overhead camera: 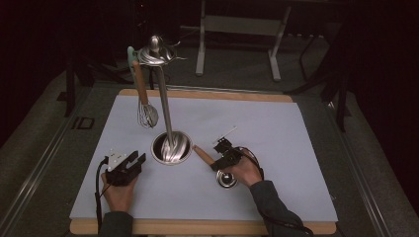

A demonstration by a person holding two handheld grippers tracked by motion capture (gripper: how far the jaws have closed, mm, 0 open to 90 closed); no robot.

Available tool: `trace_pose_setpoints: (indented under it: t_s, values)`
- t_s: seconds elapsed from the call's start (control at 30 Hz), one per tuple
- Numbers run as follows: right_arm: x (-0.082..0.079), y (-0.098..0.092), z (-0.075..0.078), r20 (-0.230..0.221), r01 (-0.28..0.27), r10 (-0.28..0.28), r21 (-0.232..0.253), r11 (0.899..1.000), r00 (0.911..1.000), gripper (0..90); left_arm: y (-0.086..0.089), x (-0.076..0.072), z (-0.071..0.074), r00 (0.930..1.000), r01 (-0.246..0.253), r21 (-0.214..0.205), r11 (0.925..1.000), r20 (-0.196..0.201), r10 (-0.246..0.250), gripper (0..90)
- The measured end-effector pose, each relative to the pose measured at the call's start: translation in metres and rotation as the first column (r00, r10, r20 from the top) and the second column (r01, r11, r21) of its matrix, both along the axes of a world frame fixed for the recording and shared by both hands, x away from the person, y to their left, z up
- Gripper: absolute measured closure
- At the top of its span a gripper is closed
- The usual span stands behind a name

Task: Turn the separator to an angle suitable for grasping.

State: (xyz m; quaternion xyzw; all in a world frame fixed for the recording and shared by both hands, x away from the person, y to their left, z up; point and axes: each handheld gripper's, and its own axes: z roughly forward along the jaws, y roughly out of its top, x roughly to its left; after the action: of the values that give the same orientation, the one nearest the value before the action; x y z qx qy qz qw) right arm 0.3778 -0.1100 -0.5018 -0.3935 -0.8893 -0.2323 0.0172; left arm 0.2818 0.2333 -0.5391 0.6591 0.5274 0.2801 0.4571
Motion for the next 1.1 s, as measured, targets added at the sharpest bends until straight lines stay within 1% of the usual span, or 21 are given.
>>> trace_pose_setpoints:
  t_s: [0.07, 0.1, 0.2, 0.33, 0.4, 0.43, 0.5, 0.57, 0.6, 0.67, 0.7, 0.73, 0.8, 0.83, 1.1]
  values:
    - [0.001, -0.002, 0.0, 0.002, 0.011, -0.011, 0.03, 0.999, 0.9999, 71.0, 0.0, 0.0, 0.0, 1.0, 0.001, 0.0, 1.0, 0.0, -0.001, 65.1]
    - [0.001, -0.003, -0.001, -0.001, 0.004, -0.004, 0.04, 0.999, 1.0, 71.0, 0.0, 0.0, 0.0, 1.0, 0.0, 0.0, 1.0, 0.0, 0.0, 65.2]
    - [-0.001, -0.004, -0.001, 0.003, 0.008, -0.008, 0.045, 0.999, 1.0, 71.0, 0.0, 0.0, 0.0, 1.0, 0.001, 0.001, 1.0, 0.001, -0.001, 65.1]
    - [-0.002, -0.006, 0.002, 0.025, 0.013, -0.015, 0.067, 0.998, 0.9996, 71.0, 0.0, 0.0, 0.0, 1.0, 0.0, 0.002, 1.0, 0.001, 0.0, 65.2]
    - [-0.003, -0.007, 0.004, 0.028, 0.005, -0.007, 0.075, 0.997, 0.9996, 71.0, 0.0, 0.0, 0.0, 1.0, 0.001, 0.003, 1.0, 0.001, -0.001, 65.2]
    - [-0.003, -0.008, 0.004, 0.031, -0.011, 0.009, 0.081, 0.997, 0.9995, 71.0, 0.0, 0.0, 0.0, 1.0, -0.001, -0.001, 1.0, 0.002, 0.001, 65.2]
    - [-0.005, -0.008, 0.005, 0.046, -0.035, 0.03, 0.095, 0.995, 0.9985, 71.0, 0.0, 0.0, 0.0, 1.0, 0.0, 0.001, 1.0, 0.001, 0.0, 65.2]
    - [-0.006, -0.009, 0.006, 0.053, -0.046, 0.04, 0.107, 0.993, 0.9978, 71.0, 0.0, 0.0, 0.0, 1.0, 0.0, 0.004, 1.0, 0.001, 0.0, 65.2]
    - [-0.007, -0.009, 0.006, 0.063, -0.055, 0.048, 0.116, 0.992, 0.9968, 71.0, 0.0, 0.0, 0.0, 1.0, 0.001, 0.004, 1.0, 0.002, -0.001, 65.2]
    - [-0.008, -0.009, 0.006, 0.069, -0.06, 0.052, 0.12, 0.991, 0.9962, 71.0, 0.0, 0.0, 0.0, 1.0, 0.0, 0.003, 1.0, 0.001, 0.0, 65.2]
    - [-0.01, -0.009, 0.008, 0.089, -0.067, 0.056, 0.127, 0.99, 0.9945, 71.0, 0.0, 0.0, 0.0, 1.0, 0.0, 0.001, 1.0, 0.002, 0.0, 65.2]
    - [-0.01, -0.009, 0.008, 0.089, -0.067, 0.056, 0.127, 0.99, 0.9945, 71.0, 0.0, 0.0, 0.0, 1.0, 0.001, 0.003, 1.0, 0.001, -0.001, 65.2]
    - [-0.012, -0.01, 0.012, 0.115, -0.077, 0.062, 0.137, 0.988, 0.9915, 71.0, 0.0, 0.0, 0.0, 1.0, 0.0, 0.003, 1.0, 0.001, 0.0, 65.2]
    - [-0.012, -0.01, 0.012, 0.115, -0.077, 0.062, 0.137, 0.988, 0.9915, 71.0, 0.0, 0.0, 0.0, 1.0, 0.0, 0.002, 1.0, 0.0, 0.0, 65.2]
    - [-0.017, -0.012, 0.022, 0.158, -0.102, 0.076, 0.166, 0.981, 0.9845, 71.0, -0.001, 0.0, 0.0, 1.0, 0.0, 0.001, 1.0, 0.0, 0.0, 65.2]
